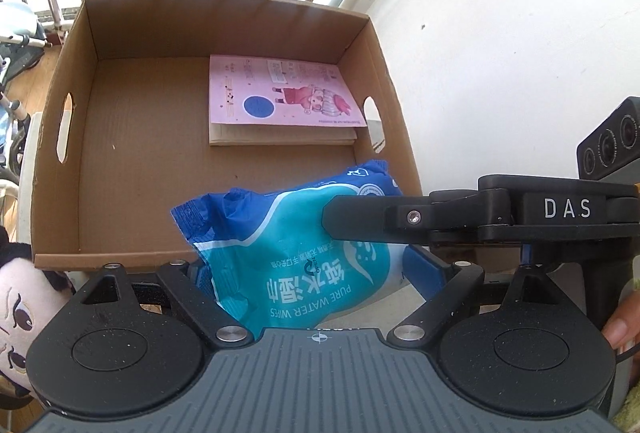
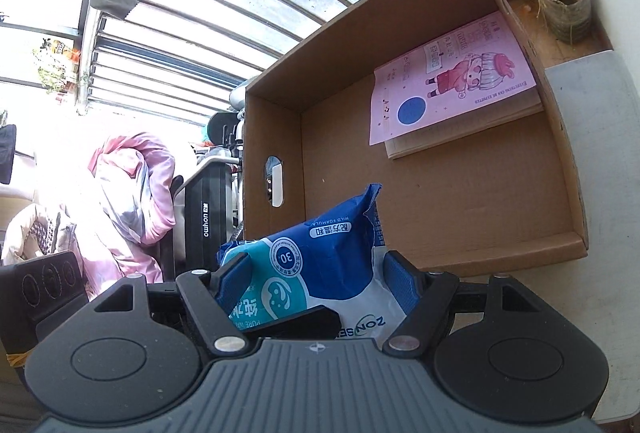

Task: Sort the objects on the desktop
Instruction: 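Carry the wet-wipes pack into the cardboard box with both grippers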

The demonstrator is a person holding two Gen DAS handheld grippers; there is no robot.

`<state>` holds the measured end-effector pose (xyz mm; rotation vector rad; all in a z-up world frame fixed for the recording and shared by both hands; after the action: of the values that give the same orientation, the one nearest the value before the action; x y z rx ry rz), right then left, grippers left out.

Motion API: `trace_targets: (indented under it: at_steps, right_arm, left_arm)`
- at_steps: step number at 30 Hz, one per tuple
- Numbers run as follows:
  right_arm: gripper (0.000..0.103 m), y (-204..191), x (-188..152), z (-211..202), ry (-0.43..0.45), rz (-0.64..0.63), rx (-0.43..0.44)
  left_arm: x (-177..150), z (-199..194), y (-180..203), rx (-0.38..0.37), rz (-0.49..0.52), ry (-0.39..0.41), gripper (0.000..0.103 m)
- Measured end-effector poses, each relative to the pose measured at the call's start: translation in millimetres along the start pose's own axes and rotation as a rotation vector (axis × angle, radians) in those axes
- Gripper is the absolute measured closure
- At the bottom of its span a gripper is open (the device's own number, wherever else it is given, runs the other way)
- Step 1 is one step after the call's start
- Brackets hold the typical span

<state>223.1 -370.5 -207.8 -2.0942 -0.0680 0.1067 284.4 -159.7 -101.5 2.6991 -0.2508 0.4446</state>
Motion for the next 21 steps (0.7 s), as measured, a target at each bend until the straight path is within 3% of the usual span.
trace_targets:
  at_steps: [11, 21]
  right_arm:
    - [0.027, 22.0, 38.9, 11.3, 0.070, 0.034, -0.054]
    - [0.029, 39.7, 61.8, 39.6, 0.092, 0.031, -0.230]
  left_arm:
    - [32.1, 38.4, -4.8, -0.040, 0.028, -0.005, 0.013]
    - [43.8, 96.7, -20.0, -0.122, 0.000, -0.028, 0.013]
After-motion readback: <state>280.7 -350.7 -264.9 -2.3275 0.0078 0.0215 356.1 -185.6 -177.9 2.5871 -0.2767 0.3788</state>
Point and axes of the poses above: each gripper's, at about its wrist camera, not at the fingertips, and z roughly the way its jaws point, y to its right, x to its top, the point moved 1 cm from there along z, roughly the way its jaws point, and after that the axes turned 7 degrees about z, right-handed, at the moved point
